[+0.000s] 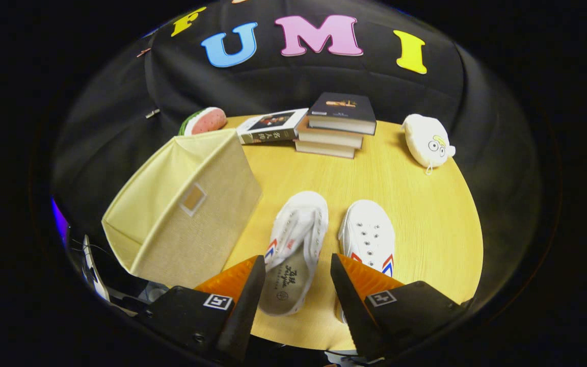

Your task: Open the storage box then place both shoes into the box .Put the left shoe in first, then the right shoe, with the right side of both shoes facing outward in a uniform manner.

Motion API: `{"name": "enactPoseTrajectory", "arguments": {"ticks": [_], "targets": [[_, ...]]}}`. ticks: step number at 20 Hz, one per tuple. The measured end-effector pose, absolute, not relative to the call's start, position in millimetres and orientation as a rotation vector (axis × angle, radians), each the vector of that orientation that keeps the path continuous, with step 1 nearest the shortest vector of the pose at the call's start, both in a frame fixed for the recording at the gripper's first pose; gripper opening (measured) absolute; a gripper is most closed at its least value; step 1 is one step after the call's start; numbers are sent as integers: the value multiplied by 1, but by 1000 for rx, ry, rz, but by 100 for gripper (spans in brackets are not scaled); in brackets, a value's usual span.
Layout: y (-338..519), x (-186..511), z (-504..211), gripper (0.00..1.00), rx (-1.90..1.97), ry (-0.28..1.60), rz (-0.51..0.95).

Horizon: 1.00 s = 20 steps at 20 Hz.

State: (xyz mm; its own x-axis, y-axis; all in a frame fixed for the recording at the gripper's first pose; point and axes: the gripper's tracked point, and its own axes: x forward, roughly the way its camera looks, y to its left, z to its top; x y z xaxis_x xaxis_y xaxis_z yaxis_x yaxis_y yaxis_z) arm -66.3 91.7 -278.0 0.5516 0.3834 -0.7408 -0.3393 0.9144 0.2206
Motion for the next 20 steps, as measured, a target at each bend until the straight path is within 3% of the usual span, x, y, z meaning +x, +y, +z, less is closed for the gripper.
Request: {"name": "enactPoseTrajectory", "arguments": {"ticks": [7,10,14,16,20], "targets": [[94,-38,-333,67,-4,946,360],[100,-23,-349,51,41,967,288],[105,-20,-358,18,156,1014,172],[106,-21,-353,7,199,1037,143],[109,-26,-338,5,306,1079,110]]}}
